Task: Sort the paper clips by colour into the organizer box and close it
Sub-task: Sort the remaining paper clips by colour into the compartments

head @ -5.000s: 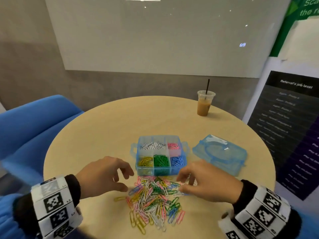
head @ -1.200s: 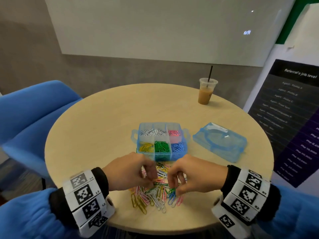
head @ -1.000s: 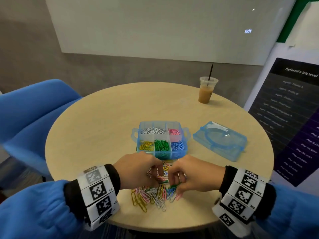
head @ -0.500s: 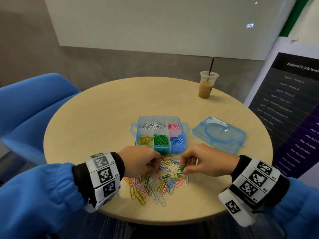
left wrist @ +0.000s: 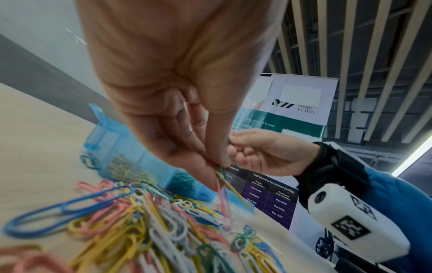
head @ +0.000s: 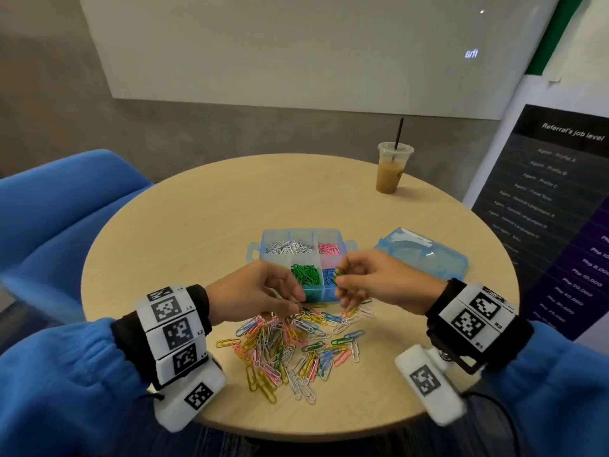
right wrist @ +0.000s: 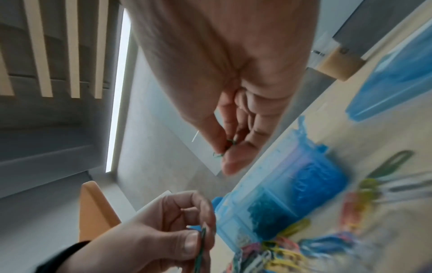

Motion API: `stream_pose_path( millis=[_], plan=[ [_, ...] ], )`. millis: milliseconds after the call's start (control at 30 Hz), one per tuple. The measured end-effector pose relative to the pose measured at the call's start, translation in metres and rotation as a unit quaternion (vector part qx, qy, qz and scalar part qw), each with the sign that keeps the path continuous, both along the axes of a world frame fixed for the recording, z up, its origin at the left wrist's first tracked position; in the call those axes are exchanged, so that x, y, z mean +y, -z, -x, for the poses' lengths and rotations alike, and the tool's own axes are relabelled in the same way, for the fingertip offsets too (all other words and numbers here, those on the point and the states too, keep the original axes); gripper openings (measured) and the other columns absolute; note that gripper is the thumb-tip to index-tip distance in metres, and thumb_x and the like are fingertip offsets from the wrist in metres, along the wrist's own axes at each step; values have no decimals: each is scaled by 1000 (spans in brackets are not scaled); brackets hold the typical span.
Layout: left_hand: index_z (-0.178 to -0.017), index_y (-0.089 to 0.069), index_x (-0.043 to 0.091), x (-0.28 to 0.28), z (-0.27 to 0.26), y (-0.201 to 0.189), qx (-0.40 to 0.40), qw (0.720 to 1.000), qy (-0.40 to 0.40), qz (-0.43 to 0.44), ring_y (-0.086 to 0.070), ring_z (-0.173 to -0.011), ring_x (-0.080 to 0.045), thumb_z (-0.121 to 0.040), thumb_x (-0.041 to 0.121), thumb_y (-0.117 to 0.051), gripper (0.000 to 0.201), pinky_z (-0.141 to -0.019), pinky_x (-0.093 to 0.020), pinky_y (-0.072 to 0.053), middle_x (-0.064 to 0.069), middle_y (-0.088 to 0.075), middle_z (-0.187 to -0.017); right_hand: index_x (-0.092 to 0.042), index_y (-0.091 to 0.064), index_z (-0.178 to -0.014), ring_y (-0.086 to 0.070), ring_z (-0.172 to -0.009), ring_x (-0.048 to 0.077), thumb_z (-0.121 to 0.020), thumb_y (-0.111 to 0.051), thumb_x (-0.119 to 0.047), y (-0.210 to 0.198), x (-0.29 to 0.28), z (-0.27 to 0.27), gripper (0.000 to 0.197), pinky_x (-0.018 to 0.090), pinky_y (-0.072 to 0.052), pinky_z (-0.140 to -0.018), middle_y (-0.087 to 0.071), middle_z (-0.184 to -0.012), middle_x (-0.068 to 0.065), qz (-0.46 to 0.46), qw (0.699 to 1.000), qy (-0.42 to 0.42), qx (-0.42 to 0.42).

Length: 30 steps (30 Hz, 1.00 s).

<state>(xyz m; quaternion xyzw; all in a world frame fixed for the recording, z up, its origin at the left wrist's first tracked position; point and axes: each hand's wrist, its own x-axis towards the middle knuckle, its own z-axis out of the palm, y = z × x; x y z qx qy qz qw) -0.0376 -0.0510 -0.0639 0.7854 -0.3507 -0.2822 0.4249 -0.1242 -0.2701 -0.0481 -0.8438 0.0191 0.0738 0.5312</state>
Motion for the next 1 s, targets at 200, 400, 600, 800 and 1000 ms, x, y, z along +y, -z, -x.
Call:
stream_pose_path(
  millis=[200, 400, 600, 800, 1000],
  plan=[
    [-93, -70, 8, 5, 3, 2, 38, 998, -36, 28, -64, -68, -17, -84, 6, -73, 10, -61, -22, -55, -18, -71, -89, -7, -69, -111, -69, -94, 15, -89, -69, -25, -3, 16, -25, 29, 29, -56, -86, -73, -105, 8, 81, 990, 74, -85],
    [-95, -68, 4, 6, 2, -7, 28, 993, -93, 66, -69, -73, -19, -83, 8, -74, 13, -58, -26, -57, -13, -70, -83, -16, -73, -104, -66, -91, 8, -87, -70, -26, -7, 22, -1, 20, 17, -48, -81, -72, -99, -3, 242, 965, 3, -96],
    [-97, -67, 3, -6, -1, -25, 8, 993, -94, 67, -70, -73, -20, -84, 8, -73, 15, -57, -31, -58, -10, -68, -83, -24, -74, -82, -52, -73, 4, -83, -70, -20, 1, 18, 19, 6, 26, -45, -71, -62, -87, -4, 333, 936, -52, -97],
    [-95, -66, 5, -15, 0, -28, -11, 998, -55, 25, -73, -72, -24, -86, 7, -71, 10, -54, -25, -55, -11, -69, -89, -14, -73, -88, -58, -69, 10, -79, -74, -14, 10, 19, 19, 10, 18, -41, -58, -71, -84, 0, 397, 904, -158, -5],
    [-95, -69, 6, -20, -20, -33, -97, 990, -101, 8, -72, -72, -20, -86, 6, -71, 9, -61, -25, -59, -9, -74, -82, -9, -68, -98, -51, -76, 15, -88, -63, -12, 11, 19, 15, 12, 25, -38, -56, -66, -88, 5, 435, 877, -203, 28]
  ],
)
